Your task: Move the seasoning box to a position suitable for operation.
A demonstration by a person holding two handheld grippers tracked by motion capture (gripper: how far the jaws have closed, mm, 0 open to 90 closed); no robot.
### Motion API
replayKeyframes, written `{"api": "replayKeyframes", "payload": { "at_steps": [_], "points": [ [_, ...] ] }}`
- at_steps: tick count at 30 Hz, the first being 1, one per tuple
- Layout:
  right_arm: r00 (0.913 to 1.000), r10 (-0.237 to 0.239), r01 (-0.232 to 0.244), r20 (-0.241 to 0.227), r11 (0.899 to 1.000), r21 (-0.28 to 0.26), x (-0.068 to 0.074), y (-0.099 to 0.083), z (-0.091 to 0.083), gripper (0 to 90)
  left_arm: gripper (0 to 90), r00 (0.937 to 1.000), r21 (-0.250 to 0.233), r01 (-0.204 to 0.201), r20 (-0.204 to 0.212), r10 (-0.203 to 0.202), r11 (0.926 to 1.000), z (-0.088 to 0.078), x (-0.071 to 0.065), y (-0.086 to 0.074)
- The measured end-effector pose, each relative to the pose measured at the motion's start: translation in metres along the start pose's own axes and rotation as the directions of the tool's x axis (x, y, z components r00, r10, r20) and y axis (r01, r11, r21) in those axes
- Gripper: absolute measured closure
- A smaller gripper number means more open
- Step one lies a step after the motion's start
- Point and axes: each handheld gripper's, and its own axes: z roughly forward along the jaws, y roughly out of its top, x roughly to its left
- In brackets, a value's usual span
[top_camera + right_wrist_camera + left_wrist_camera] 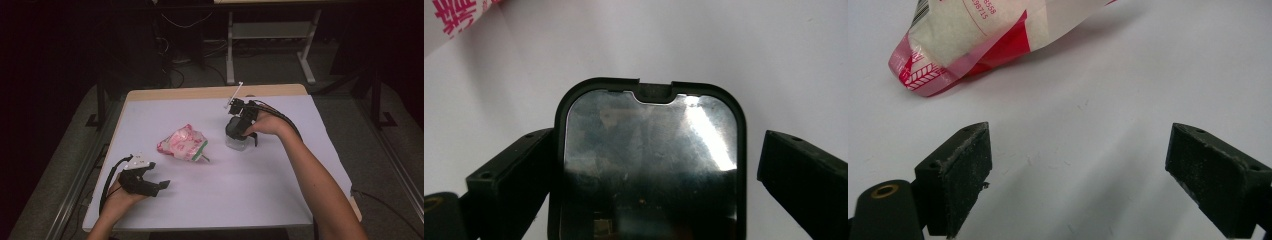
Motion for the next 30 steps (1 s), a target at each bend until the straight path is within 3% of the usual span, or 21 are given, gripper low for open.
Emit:
{"api": "replayKeyframes", "payload": {
  "at_steps": [18,21,25,30],
  "points": [
    [0.9994,-0.007,0.010,-0.035,0.995,0.095,-0.001,0.001,0.025,6.1,10.9,0.9999,0.007,-0.002,0.011,0.002,1.0000,0.001,-0.002,-0.001],
    [0.9993,-0.008,0.012,-0.037,0.995,0.103,-0.001,0.001,0.026,6.4,10.9,0.9999,0.006,0.001,0.012,-0.001,1.0000,0.002,-0.003,-0.001],
    [0.9981,-0.008,0.015,-0.060,0.993,0.116,-0.001,0.001,0.026,14.1,10.9,0.9999,0.006,0.000,0.012,0.000,1.0000,0.002,-0.002,-0.001],
    [0.9979,-0.014,0.022,-0.063,0.992,0.121,-0.001,0.002,0.026,14.6,11.0,0.9999,0.012,-0.005,0.014,0.004,0.9999,0.001,-0.002,-0.001]
  ]
}}
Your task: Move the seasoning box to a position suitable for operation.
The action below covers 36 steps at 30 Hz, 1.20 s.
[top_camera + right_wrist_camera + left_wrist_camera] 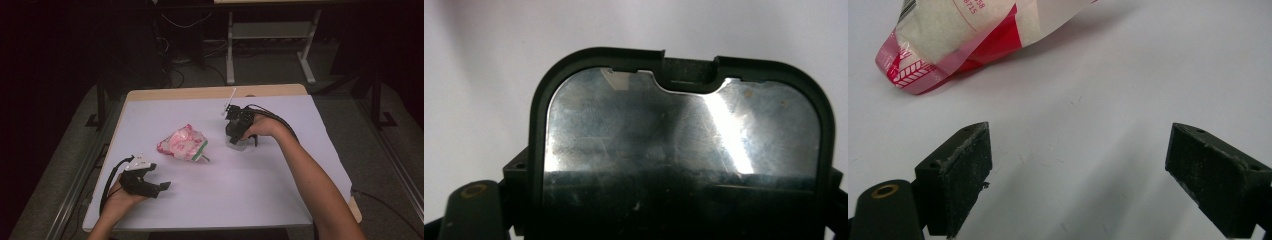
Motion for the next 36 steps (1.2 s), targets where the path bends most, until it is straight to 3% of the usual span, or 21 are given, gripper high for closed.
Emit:
{"api": "replayKeyframes", "payload": {
  "at_steps": [16,25,36],
  "points": [
    [0.9999,-0.004,0.004,-0.015,1.000,0.001,0.000,-0.001,-0.002,14.9,11.0,1.0000,0.010,-0.008,0.005,0.008,0.9999,0.001,-0.001,0.000],
    [0.9995,-0.006,0.006,-0.031,1.000,-0.018,0.001,-0.007,-0.013,14.9,11.0,0.9999,0.004,-0.010,0.008,0.010,0.9999,0.001,-0.001,0.000],
    [0.9987,-0.045,0.045,-0.022,0.999,-0.017,0.014,-0.023,-0.030,14.9,11.0,0.9999,0.000,-0.008,0.007,0.008,1.0000,0.001,-0.002,0.000]
  ]
}}
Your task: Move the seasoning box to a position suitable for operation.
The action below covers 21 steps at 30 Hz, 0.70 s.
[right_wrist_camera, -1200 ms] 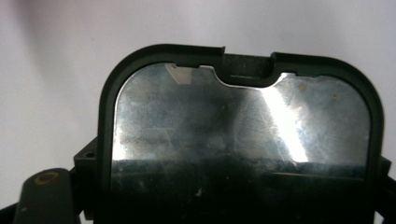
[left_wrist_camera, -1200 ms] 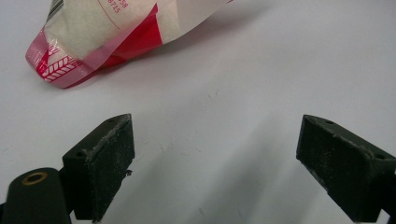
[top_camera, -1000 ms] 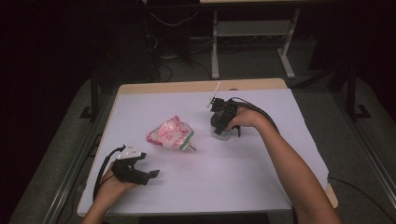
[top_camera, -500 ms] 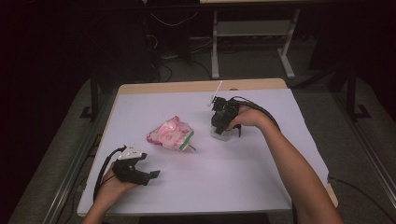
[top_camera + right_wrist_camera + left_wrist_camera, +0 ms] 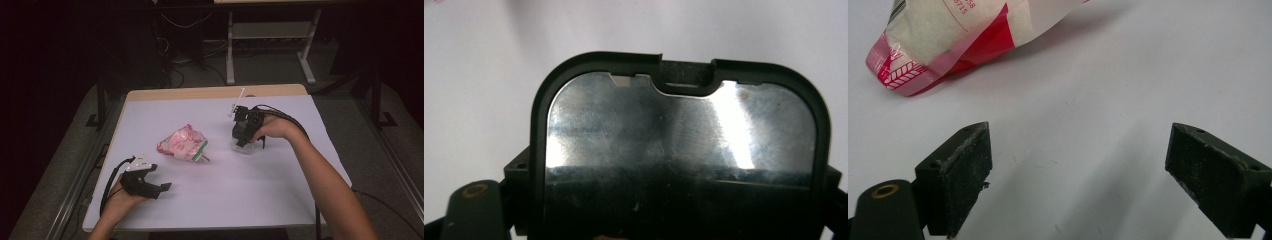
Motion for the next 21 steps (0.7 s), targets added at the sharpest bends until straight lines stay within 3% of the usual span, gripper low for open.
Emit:
{"api": "replayKeyframes", "payload": {
  "at_steps": [12,21],
  "points": [
    [0.9980,-0.062,0.062,-0.006,0.998,-0.032,0.030,-0.021,-0.012,15.0,11.0,1.0000,0.000,-0.004,0.000,0.004,1.0000,0.000,-0.001,0.001],
    [0.9921,-0.124,0.124,-0.013,0.992,-0.039,0.055,-0.026,-0.019,14.9,11.0,1.0000,-0.005,0.000,0.009,0.000,1.0000,0.001,-0.003,0.001]
  ]
}}
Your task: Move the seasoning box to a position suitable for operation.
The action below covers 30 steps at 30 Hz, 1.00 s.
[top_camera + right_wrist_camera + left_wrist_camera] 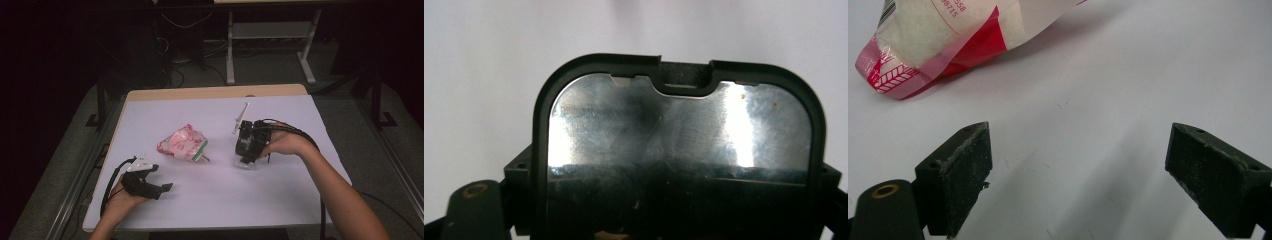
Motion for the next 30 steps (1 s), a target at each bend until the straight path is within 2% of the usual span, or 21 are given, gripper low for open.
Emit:
{"api": "replayKeyframes", "payload": {
  "at_steps": [6,7,15,22,25,30],
  "points": [
    [0.9994,-0.034,0.034,-0.009,0.999,-0.003,0.016,0.001,0.001,14.9,11.4,1.0000,-0.001,-0.002,0.004,0.002,1.0000,0.000,0.000,0.000],
    [0.9984,-0.053,0.053,-0.021,0.999,0.001,0.023,0.002,0.003,14.9,11.9,1.0000,-0.004,0.001,0.005,-0.001,1.0000,0.000,0.000,0.000],
    [0.9934,-0.107,0.107,-0.043,0.994,0.010,0.043,0.003,0.011,14.9,11.9,1.0000,0.001,-0.001,0.004,0.001,1.0000,0.000,0.000,0.000],
    [0.9869,-0.149,0.152,-0.061,0.987,0.042,0.057,0.006,0.020,15.0,11.9,1.0000,0.001,0.000,0.007,0.000,1.0000,0.001,-0.001,0.000],
    [0.9842,-0.165,0.168,-0.065,0.985,0.048,0.060,0.008,0.025,14.9,12.1,0.9998,-0.001,0.014,0.012,-0.014,0.9999,0.002,-0.002,-0.001],
    [0.9777,-0.196,0.200,-0.076,0.978,0.055,0.066,0.012,0.031,14.9,12.1,0.9999,-0.002,0.007,0.011,-0.007,1.0000,0.002,-0.002,-0.001]
  ]
}}
